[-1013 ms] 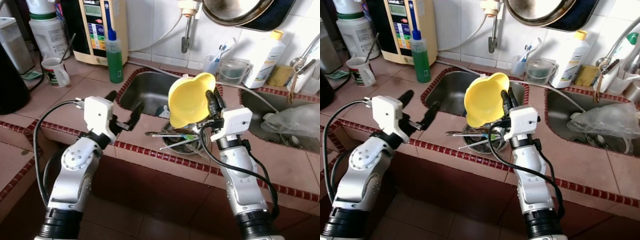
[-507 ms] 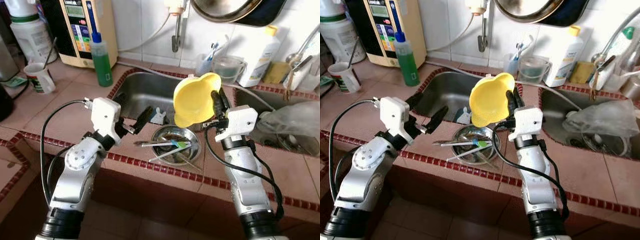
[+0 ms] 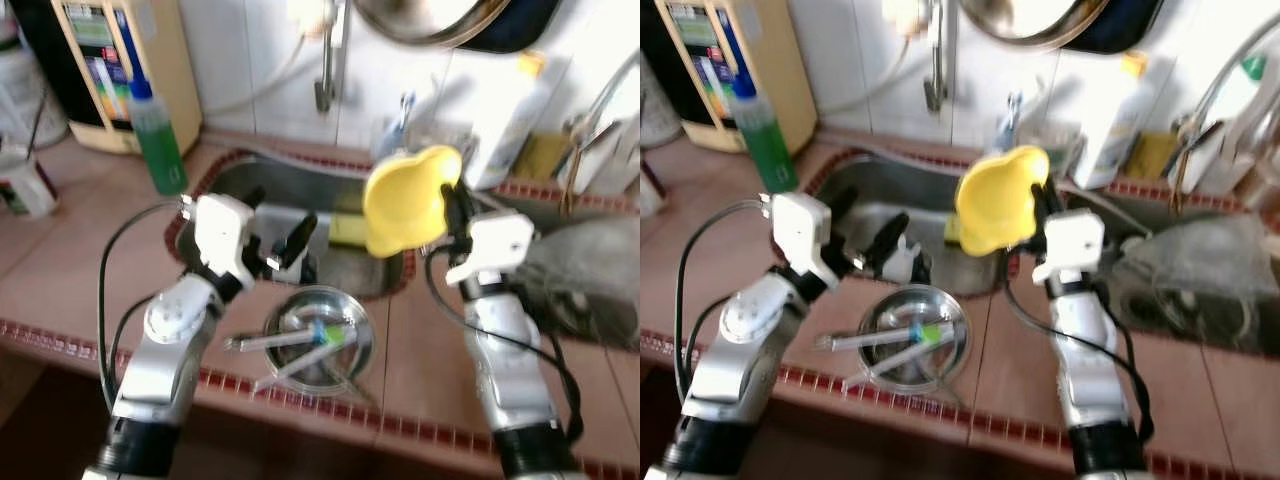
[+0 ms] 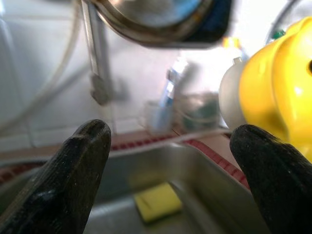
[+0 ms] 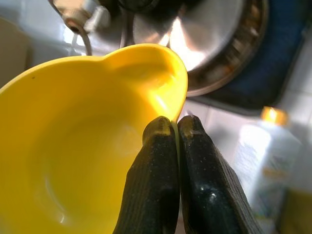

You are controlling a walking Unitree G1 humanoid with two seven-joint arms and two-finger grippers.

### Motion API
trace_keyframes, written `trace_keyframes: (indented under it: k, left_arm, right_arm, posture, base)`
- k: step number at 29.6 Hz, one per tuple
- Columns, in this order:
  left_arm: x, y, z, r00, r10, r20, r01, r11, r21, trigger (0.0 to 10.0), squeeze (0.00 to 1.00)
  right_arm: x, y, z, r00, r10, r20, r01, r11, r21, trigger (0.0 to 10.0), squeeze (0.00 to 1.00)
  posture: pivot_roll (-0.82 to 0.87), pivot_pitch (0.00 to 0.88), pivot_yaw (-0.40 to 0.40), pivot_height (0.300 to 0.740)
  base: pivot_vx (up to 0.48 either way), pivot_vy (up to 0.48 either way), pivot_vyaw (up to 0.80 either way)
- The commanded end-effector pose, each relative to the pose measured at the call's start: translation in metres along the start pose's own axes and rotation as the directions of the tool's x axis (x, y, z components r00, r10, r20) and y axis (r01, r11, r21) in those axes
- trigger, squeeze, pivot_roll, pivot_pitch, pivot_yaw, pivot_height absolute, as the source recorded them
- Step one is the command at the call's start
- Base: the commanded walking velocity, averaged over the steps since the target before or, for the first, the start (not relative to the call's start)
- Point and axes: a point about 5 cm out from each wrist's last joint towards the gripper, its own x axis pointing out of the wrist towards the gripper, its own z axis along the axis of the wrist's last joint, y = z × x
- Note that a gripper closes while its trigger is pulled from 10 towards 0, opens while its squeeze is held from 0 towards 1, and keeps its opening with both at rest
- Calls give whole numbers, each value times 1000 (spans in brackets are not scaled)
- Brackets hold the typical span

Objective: Kitchen organization

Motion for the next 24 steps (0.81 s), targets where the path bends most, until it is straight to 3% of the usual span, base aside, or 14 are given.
trace_keyframes:
  k: [1,8,18,19,24]
  left_arm:
    - [-4,9,3,999,35,5,-35,999,18,10000,0]
    - [-4,2,5,1000,8,30,-9,1000,12,10000,0]
    - [-14,-23,8,989,-144,26,144,989,18,10000,0]
    - [-19,-32,9,980,-200,18,200,980,12,10000,0]
    - [-25,-41,9,970,-245,-1,245,969,15,10000,0]
  right_arm:
    - [6,10,7,999,26,35,-27,999,22,10000,0]
    - [7,10,5,999,47,18,-47,999,27,10000,0]
    - [16,-4,-1,996,83,-18,-82,996,44,10000,0]
    - [21,-7,-1,995,102,-23,-101,994,45,10000,0]
    - [27,-8,-3,992,127,-29,-125,991,56,10000,0]
  posture:
    - [56,45,-36,740]
    - [54,42,-37,740]
    - [62,50,-43,740]
    - [69,63,-44,740]
    - [75,85,-40,740]
  base:
    - [296,0,0]
    - [0,0,0]
    - [0,0,0]
    - [0,0,0]
    - [0,0,0]
